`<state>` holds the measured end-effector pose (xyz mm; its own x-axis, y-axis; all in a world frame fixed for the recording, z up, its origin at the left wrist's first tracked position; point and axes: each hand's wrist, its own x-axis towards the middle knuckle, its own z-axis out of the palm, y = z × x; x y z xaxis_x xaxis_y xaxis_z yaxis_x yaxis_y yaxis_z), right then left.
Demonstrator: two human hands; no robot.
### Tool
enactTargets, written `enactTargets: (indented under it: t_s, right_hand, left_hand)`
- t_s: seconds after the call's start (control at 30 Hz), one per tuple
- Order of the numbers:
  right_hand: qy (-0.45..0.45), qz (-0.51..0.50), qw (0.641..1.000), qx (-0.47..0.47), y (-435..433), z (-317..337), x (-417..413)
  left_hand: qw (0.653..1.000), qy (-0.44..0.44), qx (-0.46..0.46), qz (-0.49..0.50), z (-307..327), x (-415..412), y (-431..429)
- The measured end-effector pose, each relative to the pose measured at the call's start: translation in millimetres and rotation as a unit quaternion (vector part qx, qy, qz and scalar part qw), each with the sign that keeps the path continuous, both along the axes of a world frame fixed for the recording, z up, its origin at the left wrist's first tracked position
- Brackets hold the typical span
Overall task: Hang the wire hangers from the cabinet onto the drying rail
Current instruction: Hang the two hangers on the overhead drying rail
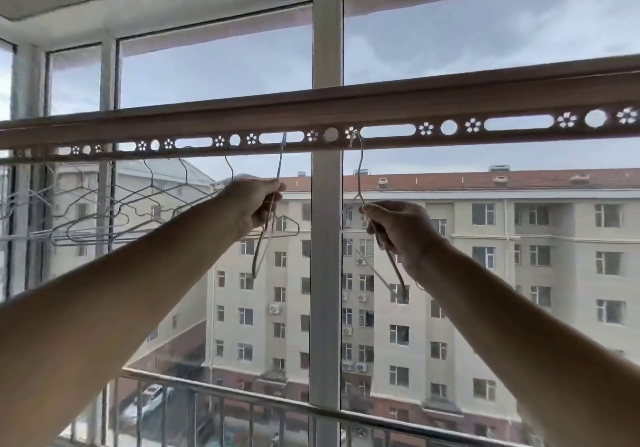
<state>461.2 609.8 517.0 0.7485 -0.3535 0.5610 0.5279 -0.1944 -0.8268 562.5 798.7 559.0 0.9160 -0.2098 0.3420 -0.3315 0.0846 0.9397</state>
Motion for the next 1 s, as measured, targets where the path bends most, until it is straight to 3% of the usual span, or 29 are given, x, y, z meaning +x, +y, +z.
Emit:
enactTargets:
  t_s: [0.4, 1.0]
  right_hand:
    - [0.008, -0.06, 0.997, -0.038, -7, 35, 80]
    - [0.052, -0.042, 0.998, -0.003, -29, 26, 128]
  left_hand:
    - [1.0, -0.007, -0.026, -0.005, 21, 62, -18]
    - [1.0, 0.002, -0.026, -0.013, 5, 106, -36]
